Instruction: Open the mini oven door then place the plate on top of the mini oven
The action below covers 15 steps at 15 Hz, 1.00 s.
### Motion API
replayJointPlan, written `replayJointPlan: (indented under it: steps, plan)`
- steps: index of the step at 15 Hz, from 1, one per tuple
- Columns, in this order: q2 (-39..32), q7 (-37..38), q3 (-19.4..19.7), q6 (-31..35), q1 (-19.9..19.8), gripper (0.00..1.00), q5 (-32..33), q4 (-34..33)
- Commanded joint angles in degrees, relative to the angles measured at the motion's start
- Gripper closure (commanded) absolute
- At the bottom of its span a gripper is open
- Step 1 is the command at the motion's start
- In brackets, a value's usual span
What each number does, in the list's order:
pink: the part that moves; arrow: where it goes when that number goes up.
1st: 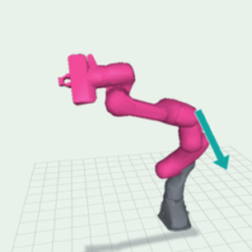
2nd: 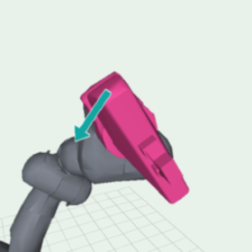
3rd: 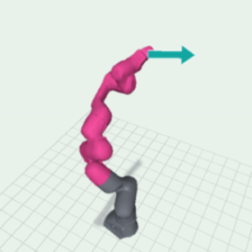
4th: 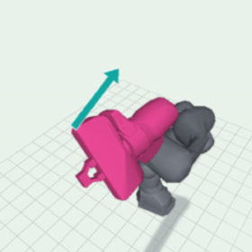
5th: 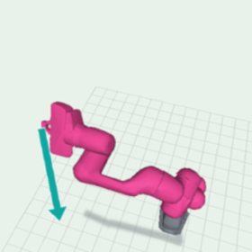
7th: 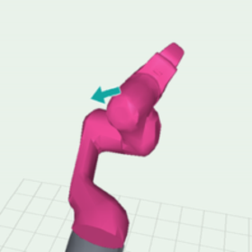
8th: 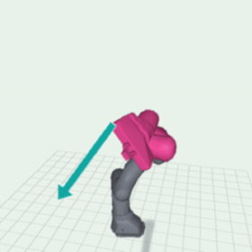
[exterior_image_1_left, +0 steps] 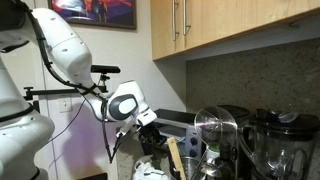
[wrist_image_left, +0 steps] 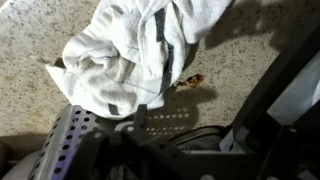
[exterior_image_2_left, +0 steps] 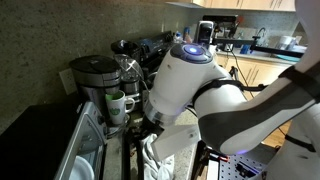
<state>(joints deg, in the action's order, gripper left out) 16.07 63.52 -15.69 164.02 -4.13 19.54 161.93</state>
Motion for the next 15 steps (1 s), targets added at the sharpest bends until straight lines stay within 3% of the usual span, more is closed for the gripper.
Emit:
replayJointPlan:
  steps: [1, 4, 8, 15]
  plan:
    - [0.1, -0.1, 0.0, 0.0, 0.1, 0.0, 0.0, -0.2]
    - [-0.1, -0.1, -0.1, 0.0, 0.4, 0.0, 0.0, -1.1]
    - [-1.0, -4.8, 4.0, 0.1, 4.3, 0.0, -0.1, -0.7]
    - [-0.9, -5.0, 4.4, 0.1, 4.5, 0.0, -0.1, -0.7]
